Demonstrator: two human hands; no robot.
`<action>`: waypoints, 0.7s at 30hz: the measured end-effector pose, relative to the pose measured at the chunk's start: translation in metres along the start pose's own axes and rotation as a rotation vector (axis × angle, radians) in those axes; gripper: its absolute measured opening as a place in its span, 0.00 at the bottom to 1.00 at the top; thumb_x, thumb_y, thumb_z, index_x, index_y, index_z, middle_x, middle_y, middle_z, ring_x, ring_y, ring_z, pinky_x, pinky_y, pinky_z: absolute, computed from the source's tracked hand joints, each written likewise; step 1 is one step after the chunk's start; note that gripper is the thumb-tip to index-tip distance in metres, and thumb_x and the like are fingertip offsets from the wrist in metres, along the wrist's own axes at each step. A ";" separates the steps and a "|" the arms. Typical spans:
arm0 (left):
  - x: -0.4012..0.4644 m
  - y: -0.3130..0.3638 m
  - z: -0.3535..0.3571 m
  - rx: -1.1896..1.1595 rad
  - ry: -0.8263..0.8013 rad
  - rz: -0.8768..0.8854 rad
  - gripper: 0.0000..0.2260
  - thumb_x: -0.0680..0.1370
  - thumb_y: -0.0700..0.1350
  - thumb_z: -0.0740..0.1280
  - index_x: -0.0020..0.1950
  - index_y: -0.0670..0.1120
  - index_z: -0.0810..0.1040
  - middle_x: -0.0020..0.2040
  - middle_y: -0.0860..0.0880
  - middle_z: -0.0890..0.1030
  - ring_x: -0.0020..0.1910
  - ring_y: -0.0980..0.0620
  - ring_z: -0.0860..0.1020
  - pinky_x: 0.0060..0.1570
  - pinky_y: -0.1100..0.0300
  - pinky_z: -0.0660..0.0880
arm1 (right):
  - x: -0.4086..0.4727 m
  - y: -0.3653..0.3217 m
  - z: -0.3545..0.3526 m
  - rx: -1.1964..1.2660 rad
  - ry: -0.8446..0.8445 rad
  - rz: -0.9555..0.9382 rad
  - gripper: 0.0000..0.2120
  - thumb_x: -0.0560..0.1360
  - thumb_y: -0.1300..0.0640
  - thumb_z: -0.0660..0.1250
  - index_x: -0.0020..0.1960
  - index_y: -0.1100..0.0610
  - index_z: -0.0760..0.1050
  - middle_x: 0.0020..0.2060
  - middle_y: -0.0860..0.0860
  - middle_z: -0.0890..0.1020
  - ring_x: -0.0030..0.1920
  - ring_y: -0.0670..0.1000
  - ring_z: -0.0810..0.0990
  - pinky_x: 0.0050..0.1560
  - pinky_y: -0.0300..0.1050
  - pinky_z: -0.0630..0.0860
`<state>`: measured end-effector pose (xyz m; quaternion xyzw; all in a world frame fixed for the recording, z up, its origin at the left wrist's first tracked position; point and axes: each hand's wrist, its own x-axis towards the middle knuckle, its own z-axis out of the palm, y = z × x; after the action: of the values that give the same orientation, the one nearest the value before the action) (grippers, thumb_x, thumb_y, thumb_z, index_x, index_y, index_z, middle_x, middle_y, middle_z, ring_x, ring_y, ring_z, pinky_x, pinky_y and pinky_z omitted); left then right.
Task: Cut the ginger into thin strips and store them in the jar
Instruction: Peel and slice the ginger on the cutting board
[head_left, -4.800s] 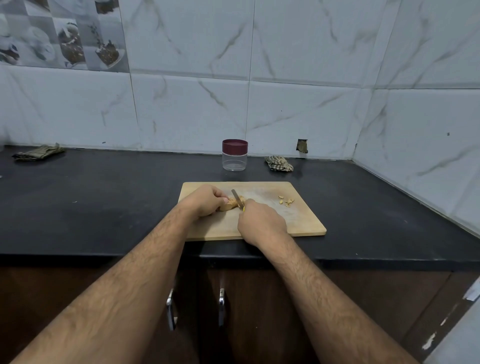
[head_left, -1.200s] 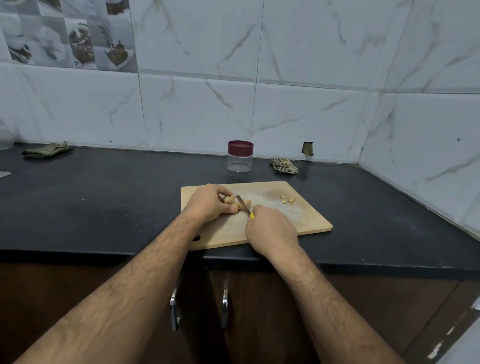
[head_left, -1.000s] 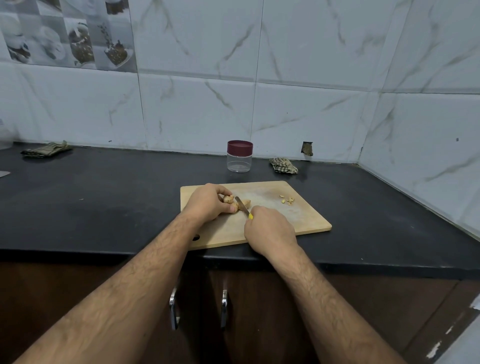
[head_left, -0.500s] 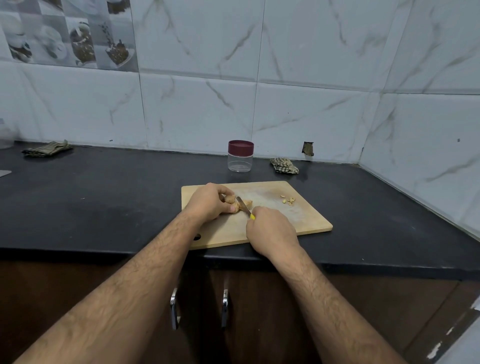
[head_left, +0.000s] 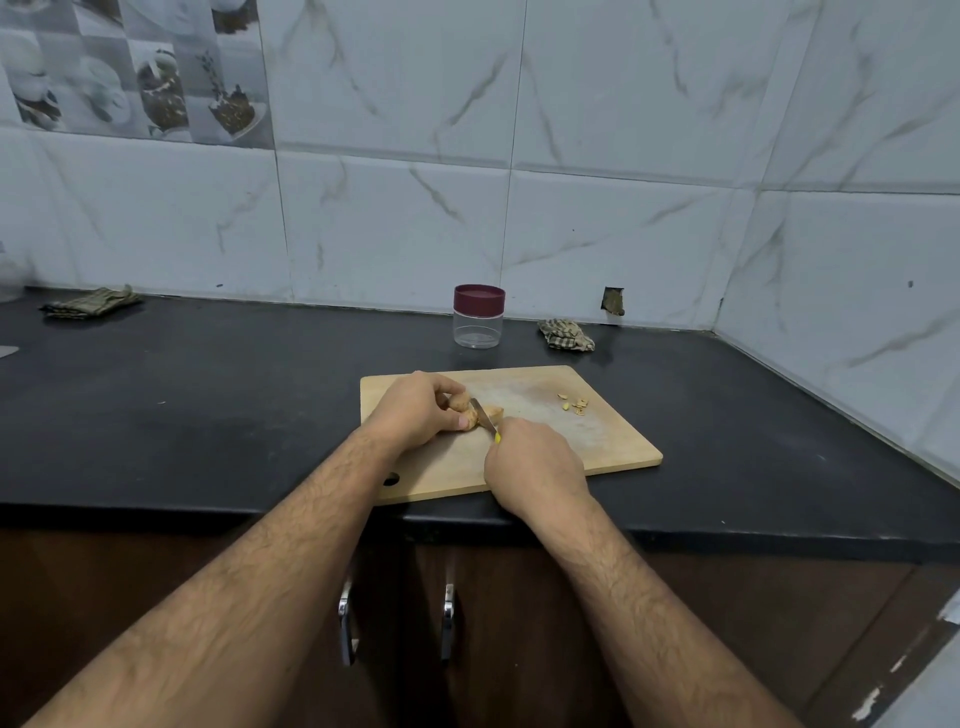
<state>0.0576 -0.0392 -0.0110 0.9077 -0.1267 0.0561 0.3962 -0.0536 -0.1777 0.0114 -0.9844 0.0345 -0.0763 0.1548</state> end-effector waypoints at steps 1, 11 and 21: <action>-0.001 0.000 0.000 0.003 0.010 0.001 0.25 0.70 0.46 0.79 0.66 0.48 0.78 0.42 0.55 0.77 0.38 0.56 0.76 0.42 0.62 0.72 | 0.000 0.000 0.000 0.002 0.000 -0.001 0.12 0.80 0.59 0.57 0.61 0.54 0.74 0.54 0.53 0.80 0.55 0.55 0.77 0.45 0.46 0.69; -0.005 -0.001 0.001 -0.045 0.049 -0.025 0.15 0.67 0.46 0.80 0.49 0.51 0.79 0.44 0.52 0.83 0.42 0.55 0.80 0.43 0.61 0.73 | 0.001 0.002 0.001 0.027 -0.013 0.012 0.12 0.80 0.58 0.57 0.62 0.53 0.74 0.54 0.52 0.80 0.50 0.53 0.75 0.45 0.46 0.70; -0.008 -0.002 0.001 -0.062 0.028 -0.008 0.13 0.70 0.45 0.78 0.51 0.54 0.79 0.44 0.49 0.83 0.43 0.53 0.79 0.43 0.59 0.72 | 0.000 0.001 0.001 0.042 -0.020 0.032 0.13 0.80 0.58 0.58 0.62 0.53 0.74 0.55 0.52 0.80 0.54 0.54 0.77 0.45 0.46 0.70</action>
<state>0.0501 -0.0374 -0.0147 0.8946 -0.1193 0.0633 0.4259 -0.0536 -0.1783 0.0099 -0.9809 0.0470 -0.0647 0.1772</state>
